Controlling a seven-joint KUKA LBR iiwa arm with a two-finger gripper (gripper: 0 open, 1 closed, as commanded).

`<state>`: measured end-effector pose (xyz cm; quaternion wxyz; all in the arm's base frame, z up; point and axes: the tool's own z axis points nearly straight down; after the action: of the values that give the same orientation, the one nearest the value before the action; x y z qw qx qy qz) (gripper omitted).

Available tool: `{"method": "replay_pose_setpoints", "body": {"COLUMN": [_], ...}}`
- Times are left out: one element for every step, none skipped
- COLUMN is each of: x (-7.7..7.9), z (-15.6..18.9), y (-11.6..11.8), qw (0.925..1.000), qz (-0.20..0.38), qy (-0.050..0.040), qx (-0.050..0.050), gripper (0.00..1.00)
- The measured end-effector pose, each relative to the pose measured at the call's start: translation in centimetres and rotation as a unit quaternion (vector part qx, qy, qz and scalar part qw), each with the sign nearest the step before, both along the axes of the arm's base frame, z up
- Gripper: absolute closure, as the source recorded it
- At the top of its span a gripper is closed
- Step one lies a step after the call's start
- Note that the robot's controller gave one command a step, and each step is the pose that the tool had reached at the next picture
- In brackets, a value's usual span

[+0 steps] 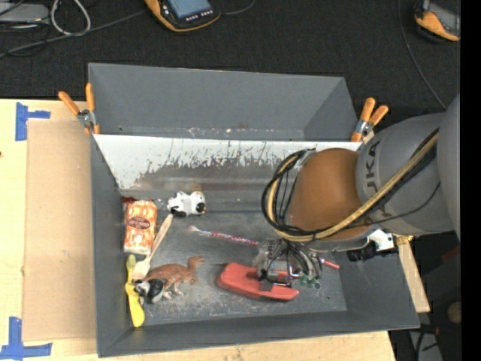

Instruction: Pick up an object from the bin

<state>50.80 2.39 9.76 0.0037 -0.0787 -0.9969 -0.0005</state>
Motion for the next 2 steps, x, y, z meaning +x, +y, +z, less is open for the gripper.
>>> {"method": "replay_pose_setpoints", "body": {"x": [-3.04, -3.16], "z": [-0.27, -0.34], "y": [-2.14, -2.17], "qw": [0.998, 0.998], "qz": [0.064, 0.063], "qy": [-0.0011, 0.0012], "qx": [0.001, 0.001], "gripper": [0.0, 1.0]}}
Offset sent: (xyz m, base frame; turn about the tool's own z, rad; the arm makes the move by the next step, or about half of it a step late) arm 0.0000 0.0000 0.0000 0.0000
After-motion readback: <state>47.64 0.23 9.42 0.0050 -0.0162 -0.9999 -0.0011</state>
